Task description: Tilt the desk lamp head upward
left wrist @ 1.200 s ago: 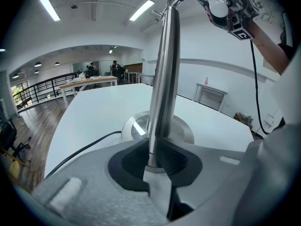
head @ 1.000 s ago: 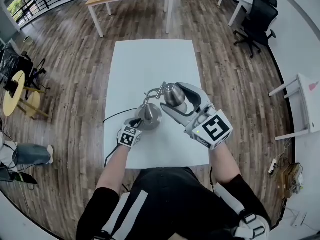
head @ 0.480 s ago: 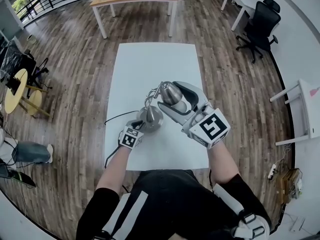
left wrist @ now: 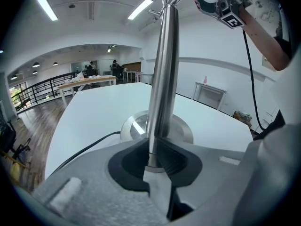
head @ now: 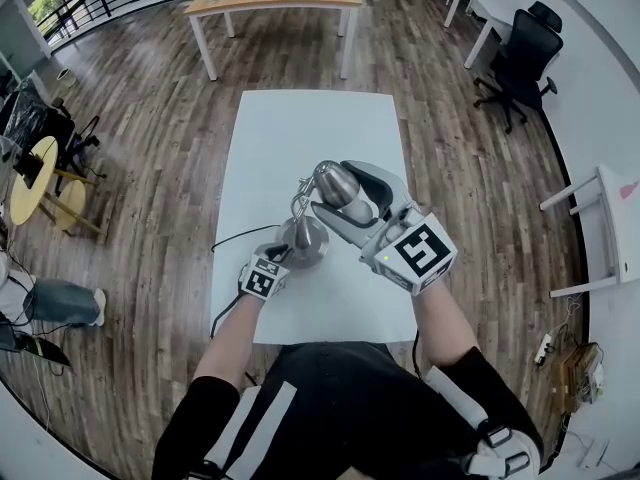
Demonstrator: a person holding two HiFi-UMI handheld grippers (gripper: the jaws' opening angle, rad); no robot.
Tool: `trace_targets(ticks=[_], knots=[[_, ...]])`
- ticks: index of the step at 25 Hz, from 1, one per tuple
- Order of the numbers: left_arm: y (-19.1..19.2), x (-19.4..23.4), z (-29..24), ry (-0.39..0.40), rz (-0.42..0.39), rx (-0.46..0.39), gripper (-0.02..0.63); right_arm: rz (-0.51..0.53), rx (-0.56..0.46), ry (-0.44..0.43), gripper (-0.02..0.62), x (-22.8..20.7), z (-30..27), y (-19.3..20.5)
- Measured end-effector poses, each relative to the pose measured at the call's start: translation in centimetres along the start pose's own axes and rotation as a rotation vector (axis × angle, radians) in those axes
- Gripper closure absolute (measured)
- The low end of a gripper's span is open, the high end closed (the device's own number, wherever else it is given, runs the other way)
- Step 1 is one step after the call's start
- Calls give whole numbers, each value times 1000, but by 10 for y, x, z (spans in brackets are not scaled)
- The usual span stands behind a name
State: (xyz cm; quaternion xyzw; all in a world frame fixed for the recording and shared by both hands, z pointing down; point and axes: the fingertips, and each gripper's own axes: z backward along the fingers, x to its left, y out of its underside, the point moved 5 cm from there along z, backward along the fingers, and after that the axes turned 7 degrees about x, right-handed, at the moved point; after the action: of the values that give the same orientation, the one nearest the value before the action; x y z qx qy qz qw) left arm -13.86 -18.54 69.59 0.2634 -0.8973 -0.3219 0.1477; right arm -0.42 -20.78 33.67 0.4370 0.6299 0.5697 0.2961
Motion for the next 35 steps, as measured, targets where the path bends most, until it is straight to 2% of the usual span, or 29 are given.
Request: trace_targets(ticks=[17,28,35], knots=[[0,4,-2,22,-7,-7,548,18,-14,-25,295,0,-26,-13],[4,6,-2,35,-6,-16,548,29,21,-20,295,-1,-42,-14],[3,5,-2,46,-11,-12,548,31,34,-52,295,5,-46,-18]])
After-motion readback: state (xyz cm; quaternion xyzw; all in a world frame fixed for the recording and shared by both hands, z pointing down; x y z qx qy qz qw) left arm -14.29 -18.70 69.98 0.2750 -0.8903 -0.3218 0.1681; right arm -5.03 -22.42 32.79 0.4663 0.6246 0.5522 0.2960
